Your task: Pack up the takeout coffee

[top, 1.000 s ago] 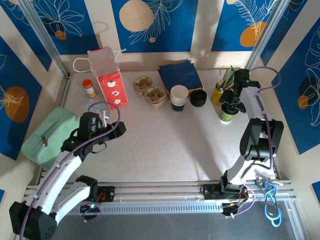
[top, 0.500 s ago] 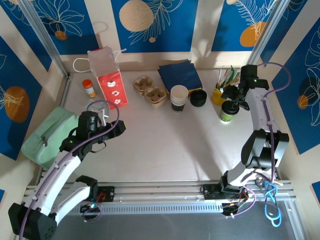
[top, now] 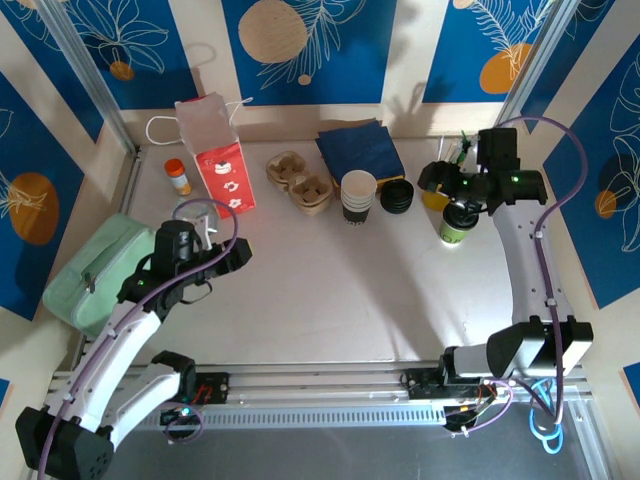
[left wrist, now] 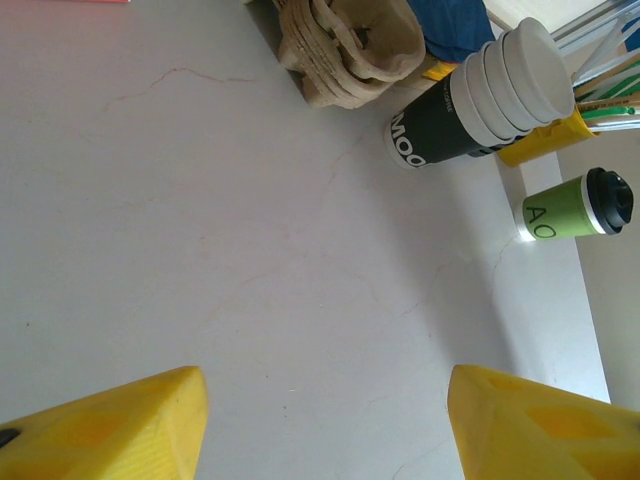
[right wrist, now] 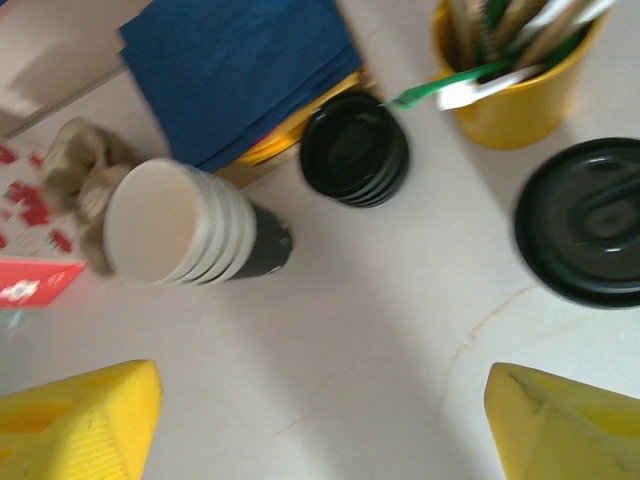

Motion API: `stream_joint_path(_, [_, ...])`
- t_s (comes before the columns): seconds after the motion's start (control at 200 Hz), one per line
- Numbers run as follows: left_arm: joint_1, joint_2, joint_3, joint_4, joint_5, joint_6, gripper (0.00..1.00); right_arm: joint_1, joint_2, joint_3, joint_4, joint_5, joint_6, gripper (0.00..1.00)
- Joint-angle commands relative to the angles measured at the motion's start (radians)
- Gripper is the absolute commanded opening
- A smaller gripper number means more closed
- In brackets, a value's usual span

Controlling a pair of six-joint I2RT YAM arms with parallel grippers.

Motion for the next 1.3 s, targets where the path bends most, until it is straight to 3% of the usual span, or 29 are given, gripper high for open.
stream_joint_path(0.0, [0.013, 0.001, 0.026, 0.024, 0.036, -0.009, 0.65, 0.059, -0.029, -0.016, 0.018, -0.072, 0.032, 0.83])
stream_joint_path(0.335, [0.011, 0.047, -0.008, 0.112, 0.107, -0.04, 0.65, 0.275, 0.018, -0.02, 0.073, -0.031, 0.075, 0.8])
stream_joint_path(0.655, [0.009, 0.098, -0.035, 0.181, 0.128, -0.054, 0.65, 0.382, 0.077, -0.024, 0.109, -0.013, 0.104, 0.68])
stream_joint_path(1.296, [-0.025, 0.402, 0.031, 0.45, 0.136, -0.141, 0.58, 0.542, 0.165, -0.035, 0.19, 0.013, 0.145, 0.61])
